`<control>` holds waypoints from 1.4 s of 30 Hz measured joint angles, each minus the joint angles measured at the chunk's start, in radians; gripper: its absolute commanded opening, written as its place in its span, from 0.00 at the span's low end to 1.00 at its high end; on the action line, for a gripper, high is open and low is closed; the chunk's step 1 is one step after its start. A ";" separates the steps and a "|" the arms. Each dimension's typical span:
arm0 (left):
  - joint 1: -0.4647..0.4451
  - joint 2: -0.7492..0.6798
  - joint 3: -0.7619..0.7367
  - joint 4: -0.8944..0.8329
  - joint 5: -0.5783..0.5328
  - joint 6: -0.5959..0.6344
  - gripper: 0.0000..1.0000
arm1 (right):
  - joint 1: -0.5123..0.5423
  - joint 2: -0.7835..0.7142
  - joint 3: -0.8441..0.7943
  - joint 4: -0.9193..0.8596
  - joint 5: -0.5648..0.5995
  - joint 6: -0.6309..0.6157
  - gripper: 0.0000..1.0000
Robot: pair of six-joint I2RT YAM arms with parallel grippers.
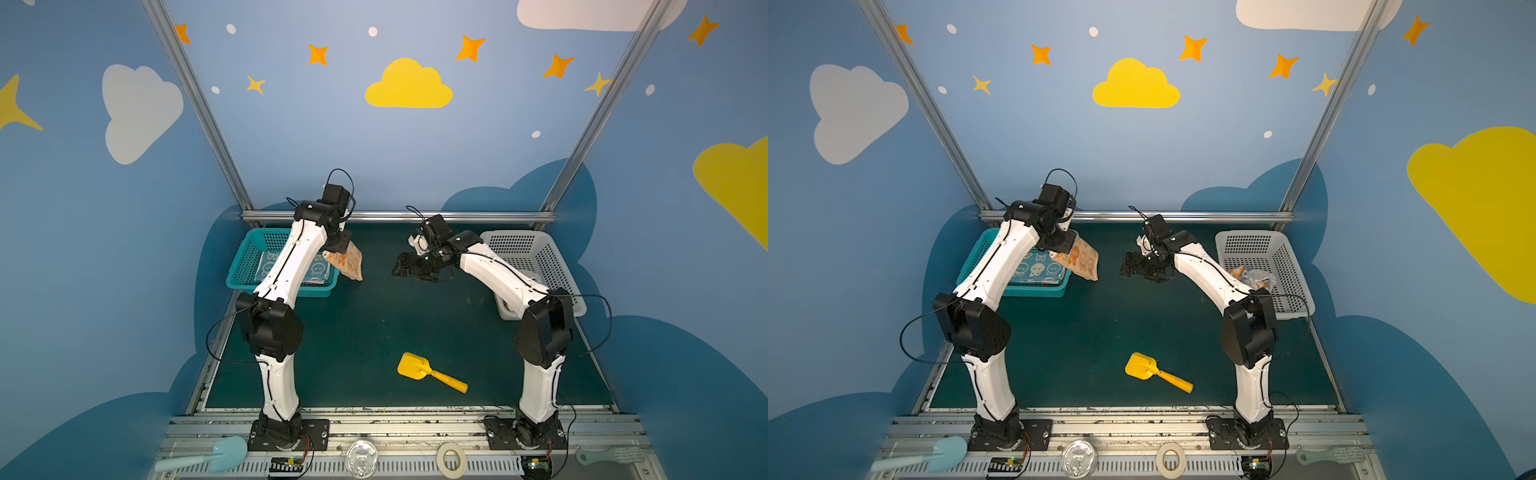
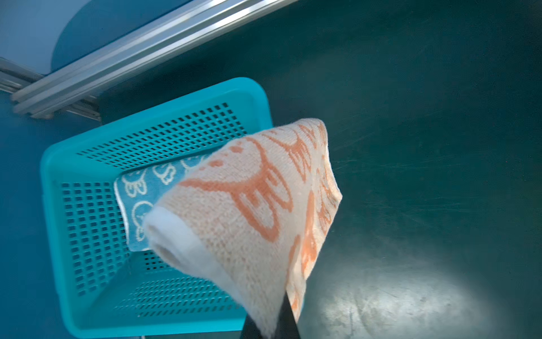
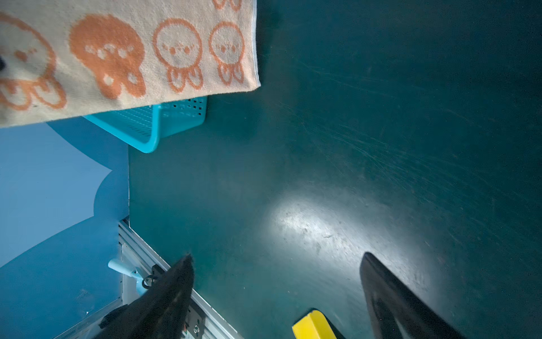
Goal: Fold and stack the towels
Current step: 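Lower the folded towel into the teal basket with the left gripper and open it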
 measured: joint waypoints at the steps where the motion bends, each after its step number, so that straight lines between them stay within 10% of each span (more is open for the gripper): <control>1: 0.018 0.000 -0.010 0.009 -0.005 0.017 0.03 | 0.008 0.016 0.030 -0.010 0.002 -0.001 0.88; 18: 0.328 -0.018 -0.278 0.299 0.035 0.164 0.03 | 0.117 0.214 0.298 -0.081 0.024 -0.024 0.88; 42: 0.336 -0.008 -0.431 0.569 -0.070 0.428 0.03 | 0.124 0.284 0.360 -0.090 0.021 -0.062 0.89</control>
